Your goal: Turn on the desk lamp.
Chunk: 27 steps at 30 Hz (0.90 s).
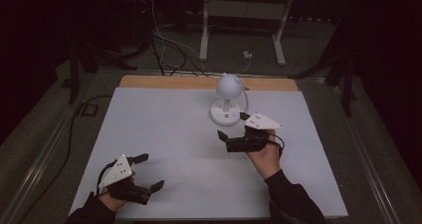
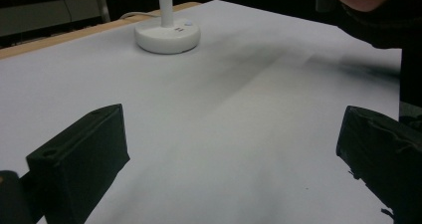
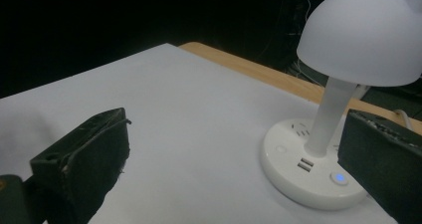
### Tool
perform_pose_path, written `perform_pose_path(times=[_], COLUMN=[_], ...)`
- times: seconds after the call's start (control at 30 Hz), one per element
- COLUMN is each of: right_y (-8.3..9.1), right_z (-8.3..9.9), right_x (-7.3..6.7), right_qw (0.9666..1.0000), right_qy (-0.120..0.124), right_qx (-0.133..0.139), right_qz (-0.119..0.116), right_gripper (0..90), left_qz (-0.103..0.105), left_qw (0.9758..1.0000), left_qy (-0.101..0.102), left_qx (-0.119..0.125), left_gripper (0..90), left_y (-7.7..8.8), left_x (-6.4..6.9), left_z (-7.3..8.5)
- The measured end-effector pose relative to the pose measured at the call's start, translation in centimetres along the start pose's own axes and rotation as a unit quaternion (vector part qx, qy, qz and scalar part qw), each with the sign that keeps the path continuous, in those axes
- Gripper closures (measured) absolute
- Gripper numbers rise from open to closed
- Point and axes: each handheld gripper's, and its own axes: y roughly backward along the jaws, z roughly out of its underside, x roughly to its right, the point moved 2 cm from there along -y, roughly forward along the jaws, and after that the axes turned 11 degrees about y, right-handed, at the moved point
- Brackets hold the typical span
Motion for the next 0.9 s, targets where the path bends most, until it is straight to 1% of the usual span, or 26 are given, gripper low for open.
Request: perform_pose_path(times=[0.3, 0.37, 0.4, 0.5, 0.53, 0.6, 0.7, 0.77, 0.83, 0.9], right_y=[-1.2, -1.6, -1.8, -2.3, -2.3, -2.9, -3.3, -3.8, -4.0, -4.6], right_z=[-0.2, -0.2, -0.2, -0.3, -0.3, -0.2, -0.1, -0.1, 0.0, 0.0], right_x=[0.2, 0.4, 0.5, 0.7, 0.7, 0.8, 0.9, 1.1, 1.1, 1.2], right_qw=[0.9999, 0.9998, 0.9998, 0.9996, 0.9996, 0.9992, 0.999, 0.9988, 0.9986, 0.9982], right_qy=[0.005, 0.01, 0.007, 0.002, 0.002, 0.001, 0.001, -0.006, -0.006, -0.008], right_qx=[-0.011, -0.016, -0.014, -0.013, -0.013, -0.015, -0.016, -0.015, -0.012, -0.015], right_qz=[0.003, 0.008, 0.015, 0.027, 0.027, 0.037, 0.042, 0.047, 0.05, 0.058], right_gripper=[0.0, 0.0, 0.0, 0.0, 0.0, 0.0, 0.0, 0.0, 0.0, 0.0], left_qz=[0.001, 0.001, 0.001, 0.001, 0.001, 0.001, 0.001, 0.001, 0.002, 0.002], left_qw=[1.0, 1.0, 1.0, 1.0, 1.0, 1.0, 1.0, 1.0, 1.0, 1.0], left_qy=[0.0, 0.0, 0.0, 0.0, 0.001, 0.001, 0.0, 0.0, 0.0, 0.001], left_qx=[0.0, 0.0, 0.0, 0.0, 0.0, 0.0, 0.0, 0.0, -0.001, -0.001], left_gripper=[0.4, 0.4, 0.3, 0.4, 0.4, 0.4, 0.3, 0.4, 0.3, 0.3], left_y=[0.0, 0.0, 0.0, 0.0, 0.0, 0.0, 0.0, 0.0, 0.0, 0.0], left_x=[0.0, 0.0, 0.0, 0.0, 0.0, 0.0, 0.0, 0.0, 0.0, 0.0], left_z=[0.0, 0.0, 0.0, 0.0, 0.0, 0.0, 0.0, 0.0, 0.0, 0.0])
